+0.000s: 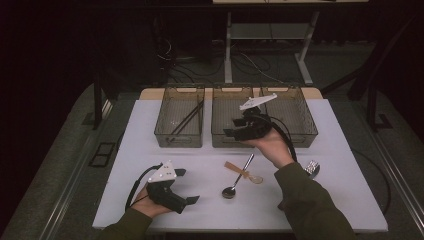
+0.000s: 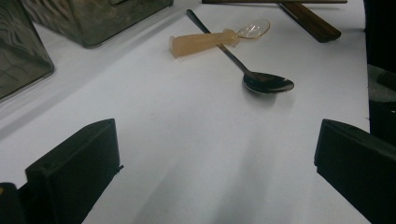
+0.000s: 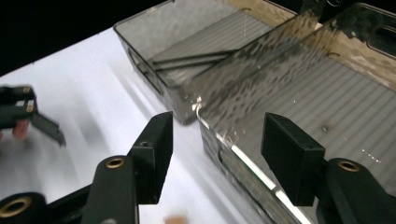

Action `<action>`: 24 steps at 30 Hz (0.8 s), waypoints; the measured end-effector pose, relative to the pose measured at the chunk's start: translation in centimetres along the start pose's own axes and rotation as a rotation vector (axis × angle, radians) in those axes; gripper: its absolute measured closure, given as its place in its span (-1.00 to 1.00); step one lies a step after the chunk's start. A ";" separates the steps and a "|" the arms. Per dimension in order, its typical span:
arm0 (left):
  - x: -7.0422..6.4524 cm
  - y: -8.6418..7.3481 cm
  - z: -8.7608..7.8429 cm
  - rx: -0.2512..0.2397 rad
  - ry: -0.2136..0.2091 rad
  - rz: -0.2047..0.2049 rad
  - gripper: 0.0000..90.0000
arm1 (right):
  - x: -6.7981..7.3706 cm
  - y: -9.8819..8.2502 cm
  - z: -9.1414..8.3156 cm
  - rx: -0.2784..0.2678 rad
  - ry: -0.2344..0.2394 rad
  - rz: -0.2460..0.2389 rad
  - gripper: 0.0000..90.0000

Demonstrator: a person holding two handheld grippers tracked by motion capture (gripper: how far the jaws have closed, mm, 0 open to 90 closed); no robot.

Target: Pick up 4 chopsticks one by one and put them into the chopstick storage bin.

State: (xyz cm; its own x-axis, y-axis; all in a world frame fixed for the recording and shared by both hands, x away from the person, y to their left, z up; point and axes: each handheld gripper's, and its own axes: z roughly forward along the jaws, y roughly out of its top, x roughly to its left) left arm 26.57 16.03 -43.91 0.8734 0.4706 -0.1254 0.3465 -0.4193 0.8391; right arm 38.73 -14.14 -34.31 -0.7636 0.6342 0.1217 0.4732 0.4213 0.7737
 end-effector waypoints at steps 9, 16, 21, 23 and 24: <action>0.1 -0.1 0.0 -0.001 0.003 -0.006 -1.00 | -0.5 -3.6 -2.5 0.004 0.003 -0.026 -0.04; 0.2 -0.1 0.0 0.008 0.007 -0.003 -1.00 | -1.4 -7.0 -4.1 0.000 -0.002 0.008 0.04; 0.3 -0.1 0.0 0.008 0.011 -0.012 -1.00 | -2.0 -9.7 -5.2 0.018 -0.026 0.022 0.18; 0.3 -0.1 0.0 0.011 0.012 -0.009 -1.00 | -2.3 -10.7 -5.7 0.029 -0.030 0.028 0.24; 0.2 -0.1 0.0 0.012 0.013 -0.007 -1.00 | -2.4 -11.1 -6.0 0.036 -0.039 0.030 0.27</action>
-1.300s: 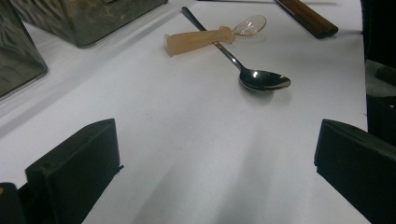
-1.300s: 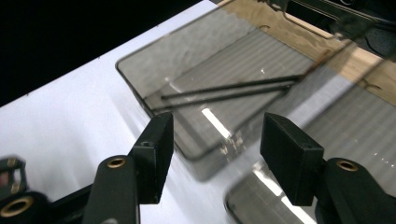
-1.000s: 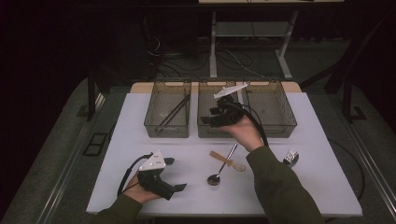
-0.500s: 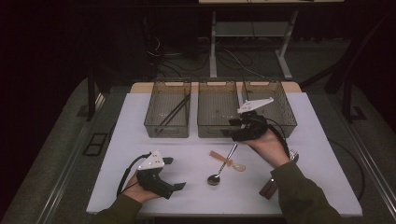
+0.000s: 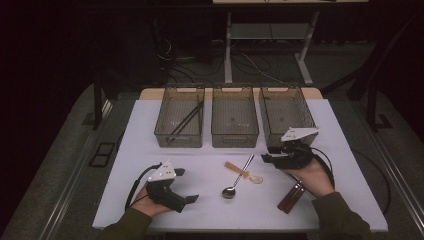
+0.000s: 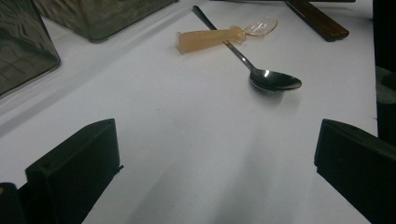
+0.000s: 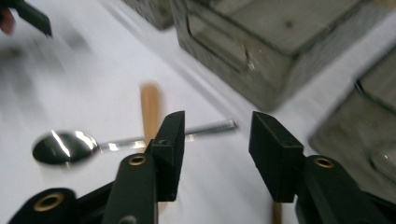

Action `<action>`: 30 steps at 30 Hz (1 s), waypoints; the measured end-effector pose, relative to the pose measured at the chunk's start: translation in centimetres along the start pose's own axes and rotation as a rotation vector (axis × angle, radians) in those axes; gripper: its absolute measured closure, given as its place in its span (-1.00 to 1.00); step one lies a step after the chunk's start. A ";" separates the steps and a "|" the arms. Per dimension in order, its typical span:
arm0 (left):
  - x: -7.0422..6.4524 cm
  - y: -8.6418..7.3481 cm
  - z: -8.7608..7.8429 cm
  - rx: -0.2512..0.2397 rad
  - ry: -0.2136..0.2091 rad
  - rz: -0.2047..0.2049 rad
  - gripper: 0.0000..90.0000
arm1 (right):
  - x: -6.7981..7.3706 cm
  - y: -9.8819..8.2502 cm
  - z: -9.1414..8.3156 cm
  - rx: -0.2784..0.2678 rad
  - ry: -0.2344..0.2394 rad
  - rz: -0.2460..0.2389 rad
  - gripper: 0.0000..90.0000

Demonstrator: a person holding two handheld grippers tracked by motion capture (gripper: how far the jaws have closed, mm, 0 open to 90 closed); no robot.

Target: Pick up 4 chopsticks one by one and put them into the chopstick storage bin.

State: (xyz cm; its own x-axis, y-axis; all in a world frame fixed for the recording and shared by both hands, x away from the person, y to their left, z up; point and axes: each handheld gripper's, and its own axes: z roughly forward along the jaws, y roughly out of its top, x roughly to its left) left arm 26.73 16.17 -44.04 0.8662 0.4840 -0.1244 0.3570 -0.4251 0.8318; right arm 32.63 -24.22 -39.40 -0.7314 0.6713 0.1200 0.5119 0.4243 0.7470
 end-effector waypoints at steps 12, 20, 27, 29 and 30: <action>-0.2 0.0 0.0 0.002 -0.003 0.011 -1.00 | -1.5 -5.3 -3.6 0.071 -0.059 0.049 0.61; -0.2 0.1 0.0 0.006 -0.001 0.013 -1.00 | -2.0 -7.7 -5.1 0.106 -0.077 0.078 0.69; -0.2 0.1 0.1 0.013 0.004 0.019 -1.00 | -2.1 -9.1 -5.6 0.124 -0.077 0.096 0.75; -0.3 0.1 0.1 0.013 0.004 0.019 -1.00 | -2.1 -9.2 -5.6 0.134 -0.077 0.098 0.76; -0.3 0.1 0.1 0.011 0.004 0.018 -1.00 | -2.1 -9.3 -5.5 0.139 -0.076 0.093 0.76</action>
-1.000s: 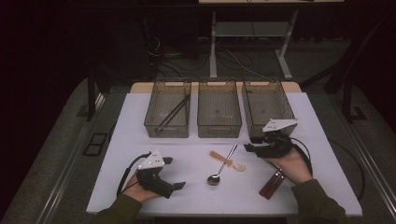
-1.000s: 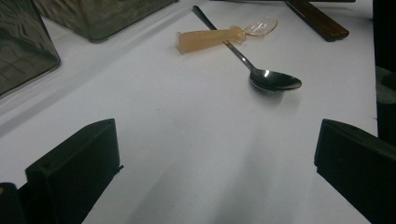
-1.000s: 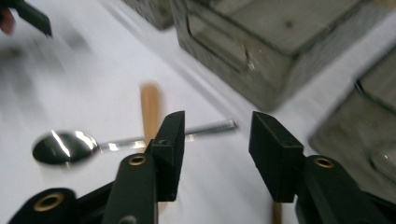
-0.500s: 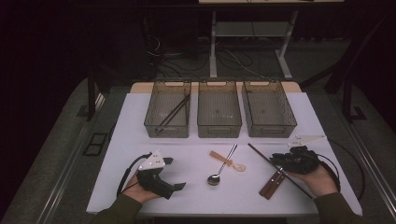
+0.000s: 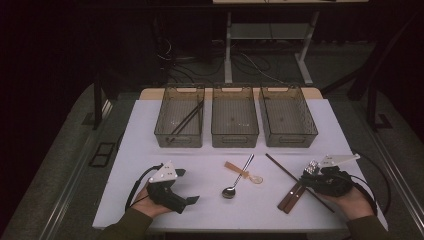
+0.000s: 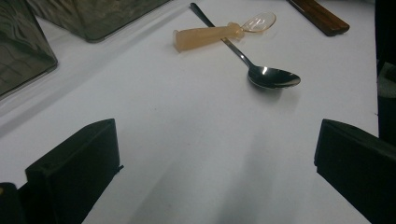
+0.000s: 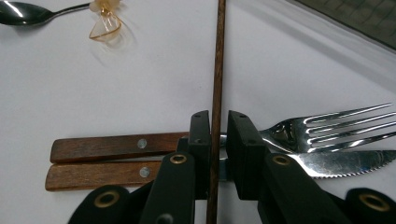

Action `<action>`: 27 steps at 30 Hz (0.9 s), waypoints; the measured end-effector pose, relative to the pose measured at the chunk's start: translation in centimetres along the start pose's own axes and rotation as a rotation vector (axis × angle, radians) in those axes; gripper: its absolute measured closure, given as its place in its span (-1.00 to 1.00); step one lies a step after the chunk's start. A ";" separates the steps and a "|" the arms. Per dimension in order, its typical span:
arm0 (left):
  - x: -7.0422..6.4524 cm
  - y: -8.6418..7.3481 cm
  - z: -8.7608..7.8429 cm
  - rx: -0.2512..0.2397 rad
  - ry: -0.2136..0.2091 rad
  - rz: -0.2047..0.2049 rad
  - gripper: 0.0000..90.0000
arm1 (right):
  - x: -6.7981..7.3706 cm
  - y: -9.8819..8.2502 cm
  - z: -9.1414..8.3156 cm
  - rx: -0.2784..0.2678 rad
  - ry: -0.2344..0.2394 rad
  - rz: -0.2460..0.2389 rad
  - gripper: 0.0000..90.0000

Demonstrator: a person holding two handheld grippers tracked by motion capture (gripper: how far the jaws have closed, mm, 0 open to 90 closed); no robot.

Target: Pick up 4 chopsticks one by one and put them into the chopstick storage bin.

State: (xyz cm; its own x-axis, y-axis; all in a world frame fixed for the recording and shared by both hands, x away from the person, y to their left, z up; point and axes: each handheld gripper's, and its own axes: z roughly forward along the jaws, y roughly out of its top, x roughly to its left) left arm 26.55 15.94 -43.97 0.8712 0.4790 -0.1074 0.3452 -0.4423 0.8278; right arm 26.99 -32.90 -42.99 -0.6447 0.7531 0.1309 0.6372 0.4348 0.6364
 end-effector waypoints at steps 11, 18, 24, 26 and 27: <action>0.0 0.0 0.0 -0.002 -0.002 0.001 -1.00 | -0.1 -0.2 0.7 0.034 -0.014 -0.008 0.81; -0.1 0.0 0.0 -0.001 -0.005 0.004 -1.00 | -0.1 -0.2 0.9 0.040 -0.022 -0.016 0.82; -0.1 0.0 0.0 -0.001 -0.006 0.004 -1.00 | -0.1 -0.2 1.0 0.042 -0.015 -0.007 0.86; -0.1 0.0 0.0 0.000 -0.006 0.005 -1.00 | -0.1 -0.2 1.0 0.041 -0.013 -0.003 0.87; -0.1 0.0 0.0 -0.001 -0.006 0.004 -1.00 | -0.1 -0.2 1.0 0.041 -0.012 0.000 0.87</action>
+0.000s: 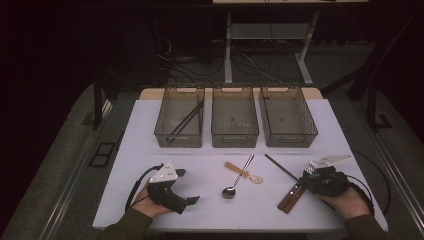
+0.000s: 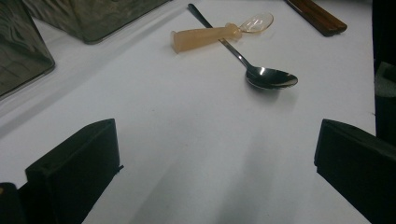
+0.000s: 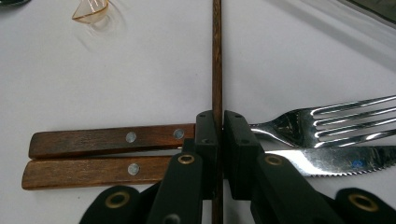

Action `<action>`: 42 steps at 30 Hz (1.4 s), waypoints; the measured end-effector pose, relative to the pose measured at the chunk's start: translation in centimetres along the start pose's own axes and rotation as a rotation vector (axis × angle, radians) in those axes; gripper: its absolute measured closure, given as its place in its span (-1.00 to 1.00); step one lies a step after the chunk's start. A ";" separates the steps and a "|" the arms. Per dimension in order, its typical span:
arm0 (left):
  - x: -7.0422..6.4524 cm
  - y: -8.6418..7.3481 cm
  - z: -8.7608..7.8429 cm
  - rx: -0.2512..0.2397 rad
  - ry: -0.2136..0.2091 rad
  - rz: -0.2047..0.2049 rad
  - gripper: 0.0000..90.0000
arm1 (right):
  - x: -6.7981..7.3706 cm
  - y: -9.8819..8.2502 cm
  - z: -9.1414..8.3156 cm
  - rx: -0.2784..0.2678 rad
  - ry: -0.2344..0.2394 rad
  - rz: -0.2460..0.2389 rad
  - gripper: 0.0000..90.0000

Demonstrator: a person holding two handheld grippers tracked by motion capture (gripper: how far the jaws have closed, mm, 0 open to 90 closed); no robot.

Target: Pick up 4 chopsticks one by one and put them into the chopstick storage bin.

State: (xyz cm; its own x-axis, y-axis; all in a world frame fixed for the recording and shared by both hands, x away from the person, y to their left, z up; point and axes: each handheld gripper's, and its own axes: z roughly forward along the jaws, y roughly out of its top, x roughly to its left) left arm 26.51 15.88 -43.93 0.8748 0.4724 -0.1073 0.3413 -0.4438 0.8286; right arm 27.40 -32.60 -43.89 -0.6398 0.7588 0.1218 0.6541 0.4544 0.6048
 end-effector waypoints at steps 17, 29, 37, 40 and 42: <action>0.0 0.0 0.0 0.002 -0.002 0.002 -1.00 | -0.4 0.3 -1.0 -0.046 0.040 0.036 0.88; 0.0 0.0 0.1 -0.001 -0.002 -0.003 -1.00 | 0.0 1.0 -2.1 -0.109 0.054 0.027 0.88; 0.0 0.0 0.1 -0.009 -0.002 -0.011 -1.00 | 0.7 2.1 -2.4 -0.150 0.085 0.016 0.88; 0.0 0.0 0.1 -0.008 -0.001 -0.014 -1.00 | 1.0 2.7 -2.4 -0.163 0.088 0.003 0.88; 0.0 0.0 0.1 -0.010 0.000 -0.014 -1.00 | 1.2 3.3 -2.4 -0.167 0.089 -0.002 0.88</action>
State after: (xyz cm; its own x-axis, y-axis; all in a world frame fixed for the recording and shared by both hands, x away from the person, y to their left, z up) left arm 26.53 15.86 -44.01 0.8698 0.4789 -0.1187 0.3499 -0.4291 0.8327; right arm 27.84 -31.35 -39.90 -0.6791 0.7102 0.1853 0.5813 0.3663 0.7266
